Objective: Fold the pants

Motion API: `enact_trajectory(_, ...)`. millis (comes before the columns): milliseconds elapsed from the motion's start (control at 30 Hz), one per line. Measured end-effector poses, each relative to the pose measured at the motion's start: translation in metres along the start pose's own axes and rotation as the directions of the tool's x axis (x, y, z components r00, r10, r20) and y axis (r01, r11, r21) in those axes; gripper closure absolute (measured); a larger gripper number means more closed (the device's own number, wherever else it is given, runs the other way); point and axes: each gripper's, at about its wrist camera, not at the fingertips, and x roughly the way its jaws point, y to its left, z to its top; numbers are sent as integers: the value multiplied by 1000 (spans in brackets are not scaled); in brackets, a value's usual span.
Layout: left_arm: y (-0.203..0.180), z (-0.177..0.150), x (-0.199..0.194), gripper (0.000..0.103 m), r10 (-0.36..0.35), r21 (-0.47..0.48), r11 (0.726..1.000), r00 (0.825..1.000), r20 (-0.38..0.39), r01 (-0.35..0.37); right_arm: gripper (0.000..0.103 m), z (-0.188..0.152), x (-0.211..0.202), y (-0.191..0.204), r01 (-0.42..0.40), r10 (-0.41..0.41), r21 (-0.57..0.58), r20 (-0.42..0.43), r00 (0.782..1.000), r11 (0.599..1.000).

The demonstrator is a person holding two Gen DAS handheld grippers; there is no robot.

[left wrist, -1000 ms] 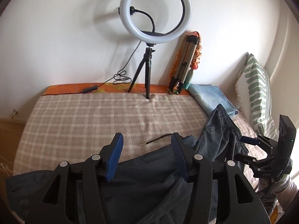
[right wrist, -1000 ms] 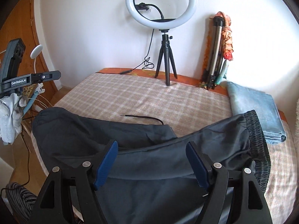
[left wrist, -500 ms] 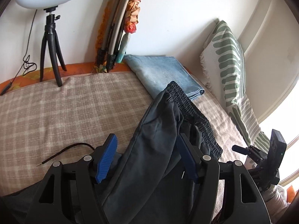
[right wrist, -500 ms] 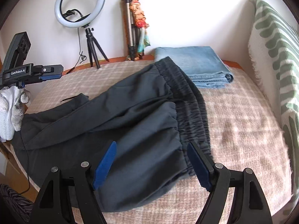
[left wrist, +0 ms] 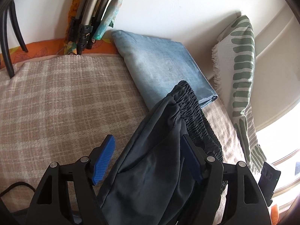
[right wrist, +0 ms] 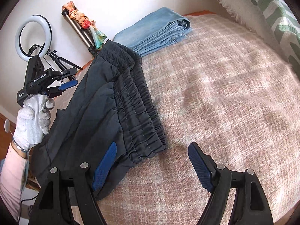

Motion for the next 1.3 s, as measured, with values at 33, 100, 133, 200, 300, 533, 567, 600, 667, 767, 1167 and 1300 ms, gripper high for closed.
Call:
enact_trajectory(33,2,1,4,31,9,-6,1000,1000,-7,-9,22,-1,3,2,-13,13,-4,-12,1000,1000)
enact_trajectory(100,7,3,13,31,-5,-38,999,1000,-27,4,21,-4,8,8,-10,9,-23,-19,1000,1000)
enact_trajectory(133,9,3,17,31,-25,-59,998,999,-40,23,22,-4,9,10,-6,5,-29,-17,1000,1000)
enact_trajectory(200,11,2,22,31,-52,-83,995,997,-51,48,31,-2,10,11,-4,3,-24,-10,1000,1000)
enact_trajectory(300,7,-1,26,34,-55,-69,996,998,-42,52,50,1,12,7,-23,23,18,-2,1000,1000)
enact_trajectory(533,-16,-7,20,100,-65,26,998,998,-8,66,80,0,4,-6,-37,35,70,41,999,997)
enact_trajectory(567,-23,-7,17,100,-61,52,997,998,-2,61,87,-1,1,-8,-49,45,77,52,998,996)
enact_trajectory(600,-29,-8,12,100,-61,72,996,998,5,61,91,-1,-2,-9,-59,54,81,61,997,995)
enact_trajectory(667,-43,-12,-1,101,-78,111,991,997,22,75,93,1,-9,-12,-71,64,87,79,995,994)
enact_trajectory(767,-68,-23,-24,101,-92,200,976,995,41,82,94,1,-18,-11,-81,72,84,104,992,993)
enact_trajectory(1167,-154,-106,-37,102,-146,426,888,985,-91,171,91,-6,-41,-17,-35,26,61,144,989,998)
enact_trajectory(1300,-151,-120,-34,101,-74,447,887,991,-114,118,58,-3,-45,-15,-21,14,47,147,989,999)
